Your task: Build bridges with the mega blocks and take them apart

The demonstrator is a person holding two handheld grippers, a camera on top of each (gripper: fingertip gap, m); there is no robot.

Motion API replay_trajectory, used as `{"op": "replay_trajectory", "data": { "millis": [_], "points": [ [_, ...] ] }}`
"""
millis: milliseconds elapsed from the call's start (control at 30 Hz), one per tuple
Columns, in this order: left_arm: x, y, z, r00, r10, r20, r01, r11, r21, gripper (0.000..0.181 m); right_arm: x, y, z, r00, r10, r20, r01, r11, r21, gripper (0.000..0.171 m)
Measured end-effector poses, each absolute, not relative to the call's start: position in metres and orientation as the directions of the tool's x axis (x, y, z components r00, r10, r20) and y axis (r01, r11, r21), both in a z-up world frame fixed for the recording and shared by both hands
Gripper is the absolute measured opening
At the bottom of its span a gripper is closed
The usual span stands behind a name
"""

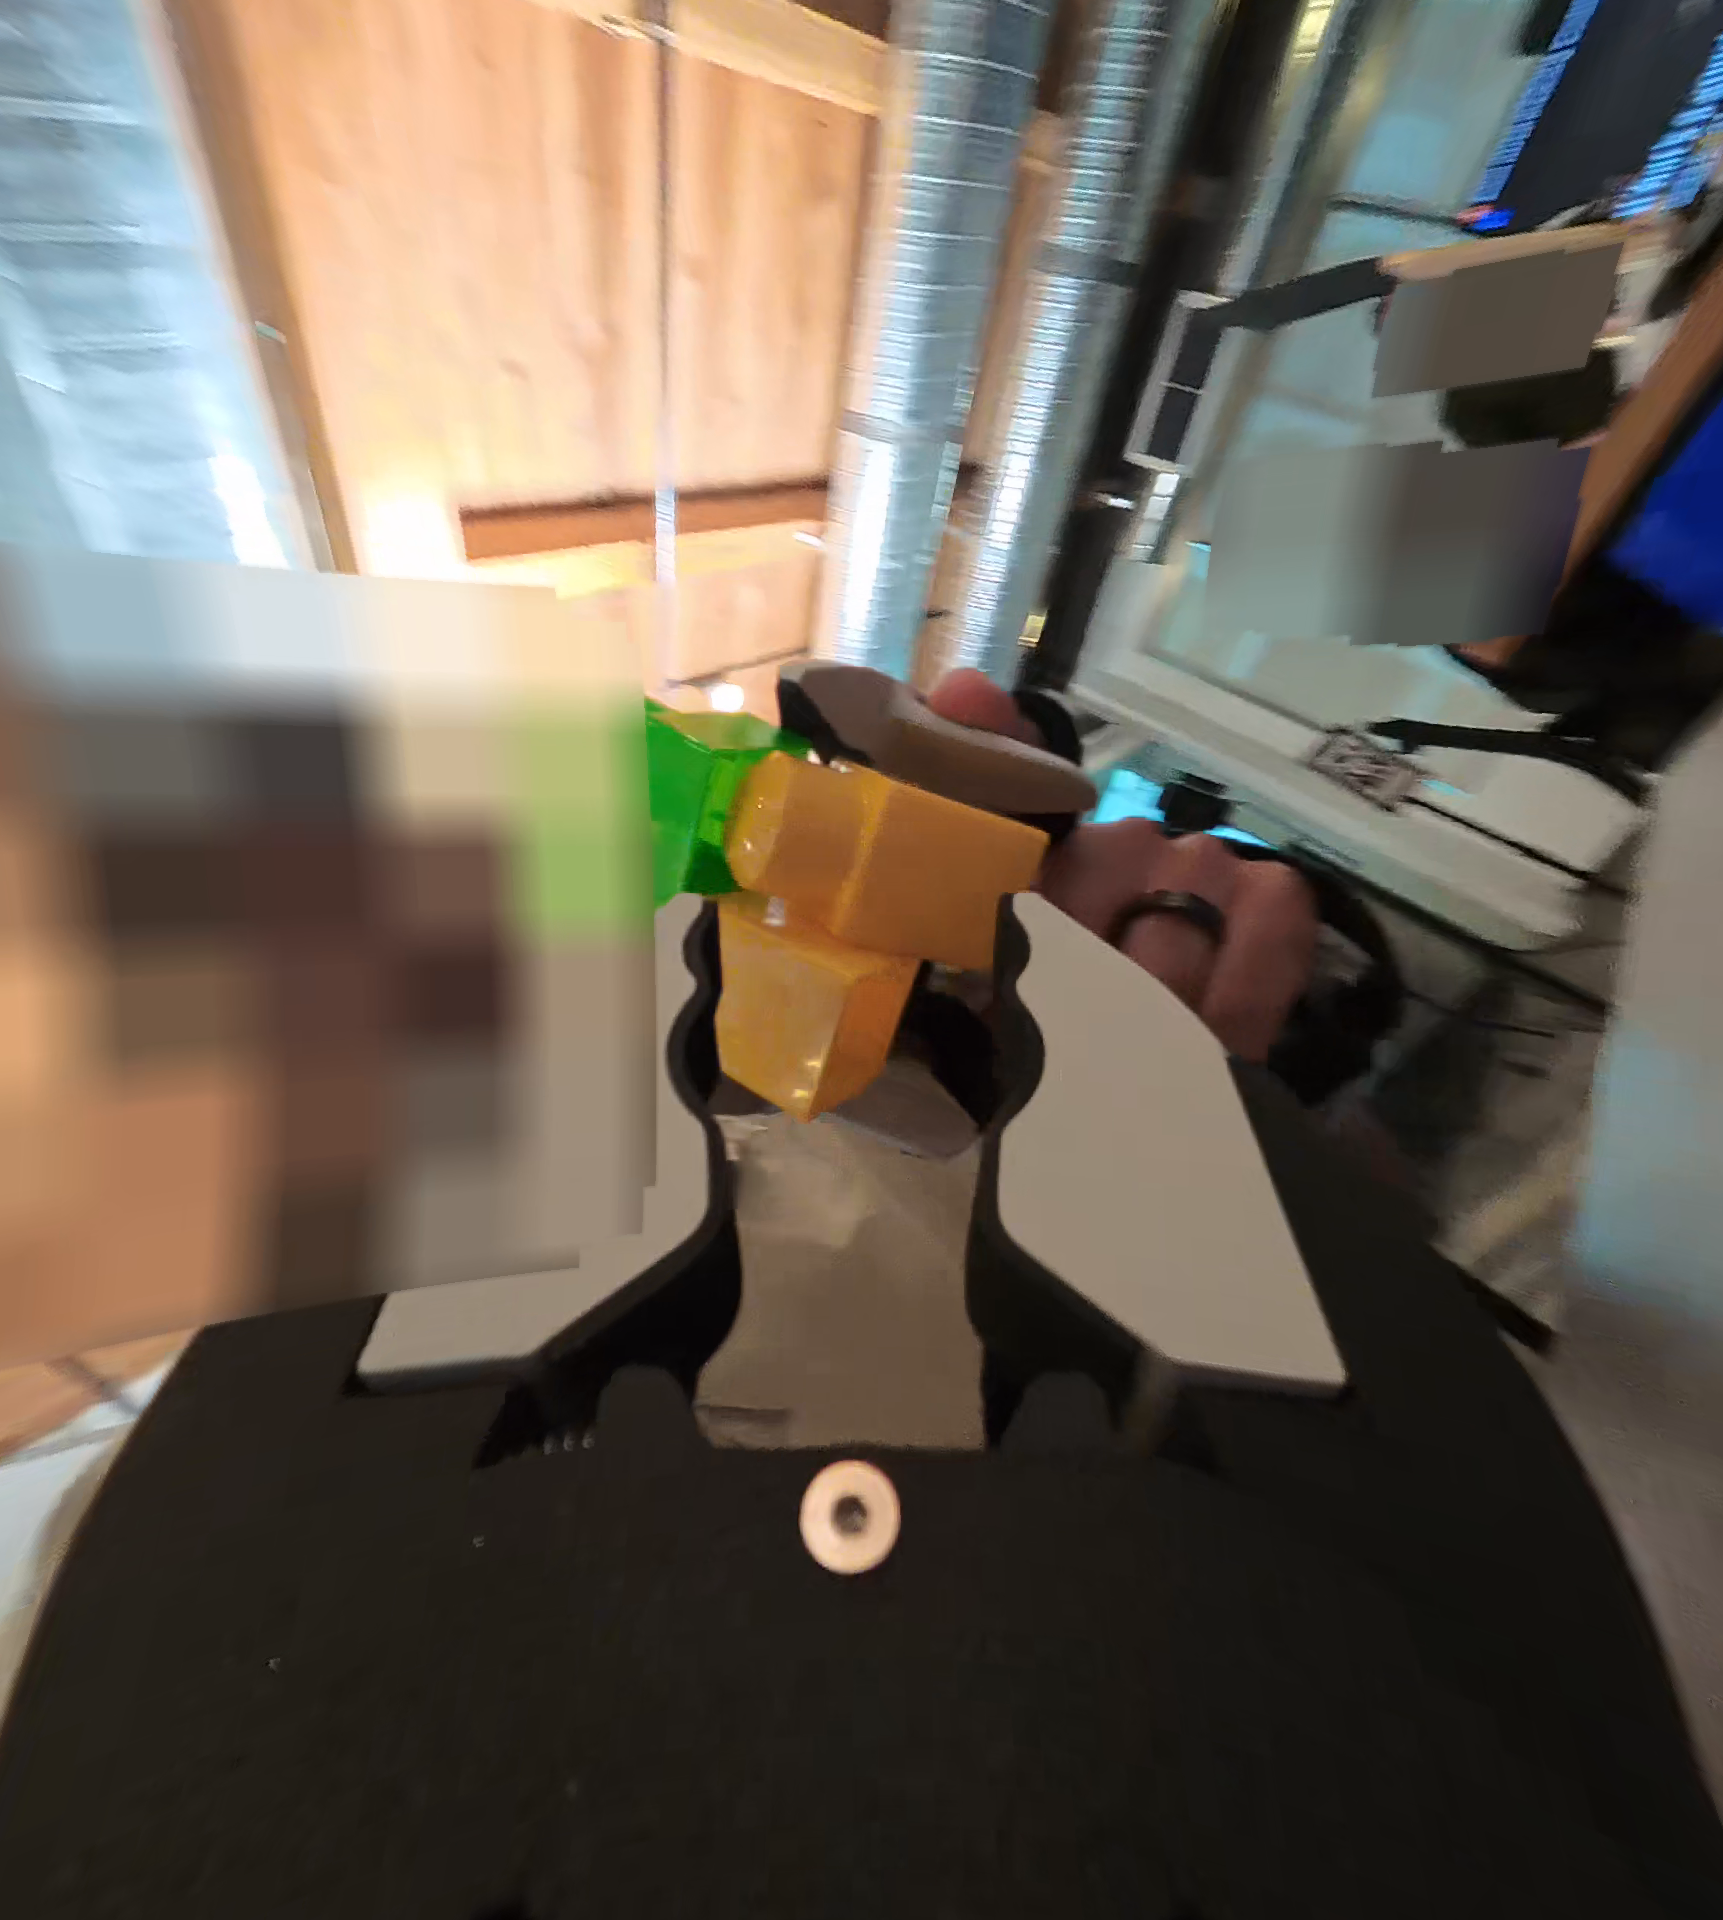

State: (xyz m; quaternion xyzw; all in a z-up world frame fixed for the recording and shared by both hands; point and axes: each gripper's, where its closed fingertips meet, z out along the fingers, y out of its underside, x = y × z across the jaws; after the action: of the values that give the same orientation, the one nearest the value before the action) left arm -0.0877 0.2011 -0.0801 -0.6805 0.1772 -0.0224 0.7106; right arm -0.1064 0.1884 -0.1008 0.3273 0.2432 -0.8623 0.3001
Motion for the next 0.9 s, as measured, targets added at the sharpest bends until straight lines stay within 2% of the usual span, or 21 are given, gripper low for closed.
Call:
{"op": "replay_trajectory", "data": {
  "millis": [167,300,400,500,667,833,867,900],
  "points": [
    [-0.083,0.202,-0.078,0.936,-0.288,-0.204,-0.186,0.089,-0.978,0.076,-0.104,0.179,-0.091,-0.617,-0.478,-0.626,0.707,-0.686,-0.173,0.055],
    [-0.088,0.201,-0.08,0.938,-0.273,-0.211,-0.196,0.083,-0.977,0.076,-0.108,0.185,-0.093,-0.621,-0.46,-0.635,0.693,-0.7,-0.171,0.051],
    [-0.09,0.2,-0.087,0.937,-0.274,-0.217,-0.207,0.064,-0.976,0.076,-0.107,0.195,-0.093,-0.632,-0.428,-0.646,0.673,-0.717,-0.183,0.04],
    [-0.09,0.201,-0.093,0.937,-0.268,-0.225,-0.218,0.057,-0.974,0.076,-0.111,0.198,-0.1,-0.618,-0.358,-0.7,0.657,-0.725,-0.208,0.041],
    [-0.085,0.199,-0.08,0.935,-0.286,-0.208,-0.187,0.1,-0.977,0.076,-0.127,0.198,-0.124,-0.533,-0.331,-0.778,0.658,-0.741,-0.136,0.059],
    [-0.081,0.199,-0.071,0.929,-0.299,-0.218,-0.193,0.111,-0.975,0.076,-0.14,0.176,-0.141,-0.5,-0.13,-0.856,0.661,-0.697,-0.28,0.021],
    [-0.081,0.2,-0.071,0.928,-0.306,-0.213,-0.188,0.108,-0.976,0.076,-0.14,0.173,-0.14,-0.511,-0.113,-0.852,0.663,-0.683,-0.307,0.005],
    [-0.081,0.2,-0.069,0.928,-0.308,-0.209,-0.182,0.114,-0.977,0.076,-0.14,0.168,-0.14,-0.514,-0.11,-0.851,0.676,-0.662,-0.323,0.0]
  ]
}}
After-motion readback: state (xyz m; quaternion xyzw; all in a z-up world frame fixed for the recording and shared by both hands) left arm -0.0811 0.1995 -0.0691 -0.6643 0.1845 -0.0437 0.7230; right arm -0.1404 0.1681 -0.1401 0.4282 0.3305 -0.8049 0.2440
